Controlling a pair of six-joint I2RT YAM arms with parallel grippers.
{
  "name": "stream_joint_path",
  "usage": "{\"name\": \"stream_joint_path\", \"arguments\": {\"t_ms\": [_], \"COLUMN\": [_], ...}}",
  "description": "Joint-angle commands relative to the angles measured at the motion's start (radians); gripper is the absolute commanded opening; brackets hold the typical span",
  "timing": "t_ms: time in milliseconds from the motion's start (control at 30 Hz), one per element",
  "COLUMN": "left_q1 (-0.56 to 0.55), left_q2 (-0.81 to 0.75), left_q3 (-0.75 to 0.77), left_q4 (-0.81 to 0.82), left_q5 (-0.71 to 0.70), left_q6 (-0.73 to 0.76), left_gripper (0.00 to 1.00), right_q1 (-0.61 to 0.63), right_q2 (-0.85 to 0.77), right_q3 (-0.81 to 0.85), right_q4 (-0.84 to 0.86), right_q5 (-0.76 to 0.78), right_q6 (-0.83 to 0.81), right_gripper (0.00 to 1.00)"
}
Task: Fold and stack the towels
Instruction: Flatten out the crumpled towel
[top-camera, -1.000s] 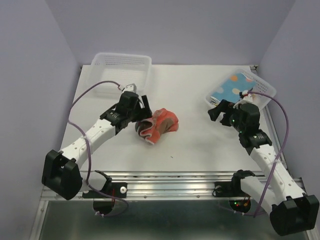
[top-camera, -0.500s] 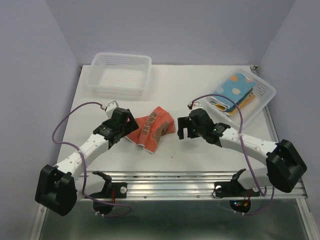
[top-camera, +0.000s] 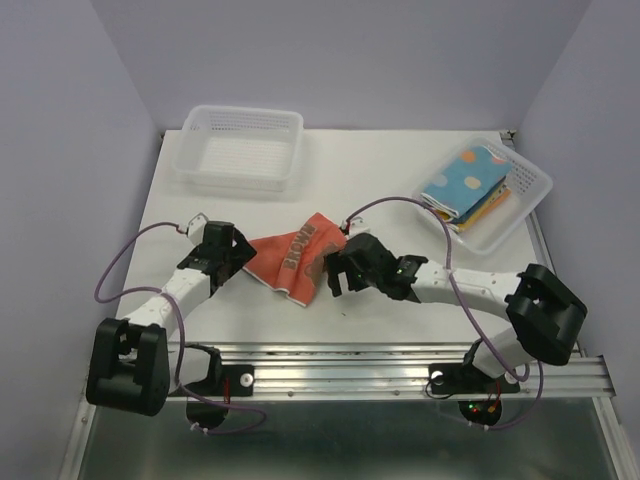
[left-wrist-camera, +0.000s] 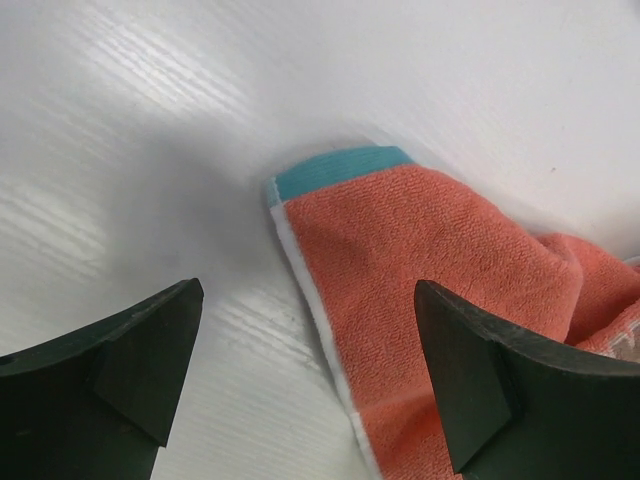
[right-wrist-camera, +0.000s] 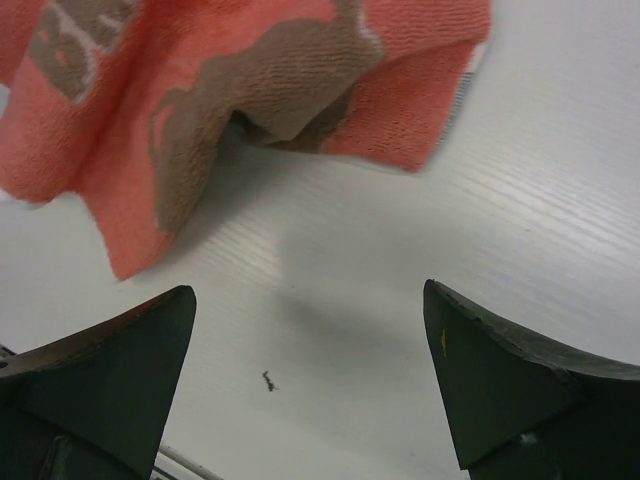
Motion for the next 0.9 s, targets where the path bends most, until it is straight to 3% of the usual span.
{"name": "stream_joint_path", "arguments": {"t_ms": [0, 67, 167, 200, 267, 300, 467, 600, 633, 700, 833, 867], "left_q1": [0.017, 0.018, 0.018, 0.018, 0.020, 0.020, 0.020, 0.020, 0.020, 0.020, 0.020, 0.020], "left_q2": [0.063, 0.114, 0.180, 0.194, 0.223, 0.228, 0.174, 0.067, 0.042, -0.022, -0.108, -0.137], "left_q3": [0.003, 0.009, 0.020, 0.023, 0.030, 0.032, 0.014, -0.026, -0.036, -0.065, -0.091, -0.098], "left_q4": [0.126, 0.182, 0.211, 0.215, 0.213, 0.213, 0.210, 0.212, 0.213, 0.218, 0.215, 0.213], "left_q5": [0.081, 0.108, 0.118, 0.127, 0.130, 0.141, 0.144, 0.147, 0.147, 0.148, 0.182, 0.190], "left_q6": [0.024, 0.032, 0.042, 0.042, 0.039, 0.036, 0.042, 0.050, 0.046, 0.041, 0.049, 0.047], "left_gripper": [0.99, 0.96, 0.71, 0.43, 0.10, 0.00, 0.00, 0.00, 0.00, 0.00, 0.00, 0.00], "right_q1": [0.045, 0.045, 0.045, 0.045, 0.045, 0.045, 0.045, 0.043, 0.043, 0.043, 0.043, 0.043], "right_q2": [0.013, 0.021, 0.028, 0.037, 0.054, 0.071, 0.181, 0.237, 0.243, 0.260, 0.272, 0.269], "right_q3": [-0.001, -0.014, -0.006, -0.002, 0.006, 0.027, 0.118, 0.167, 0.169, 0.166, 0.195, 0.199], "right_q4": [0.133, 0.145, 0.200, 0.234, 0.269, 0.274, 0.239, 0.236, 0.249, 0.308, 0.325, 0.326], "right_q5": [-0.005, 0.017, 0.038, 0.029, -0.003, -0.003, 0.095, 0.185, 0.198, 0.201, 0.189, 0.190], "right_q6": [0.073, 0.127, 0.152, 0.150, 0.135, 0.138, 0.162, 0.162, 0.150, 0.126, 0.083, 0.074], "right_gripper": [1.00, 1.00, 1.00, 1.00, 1.00, 1.00, 0.92, 0.66, 0.51, 0.29, 0.01, 0.01]}}
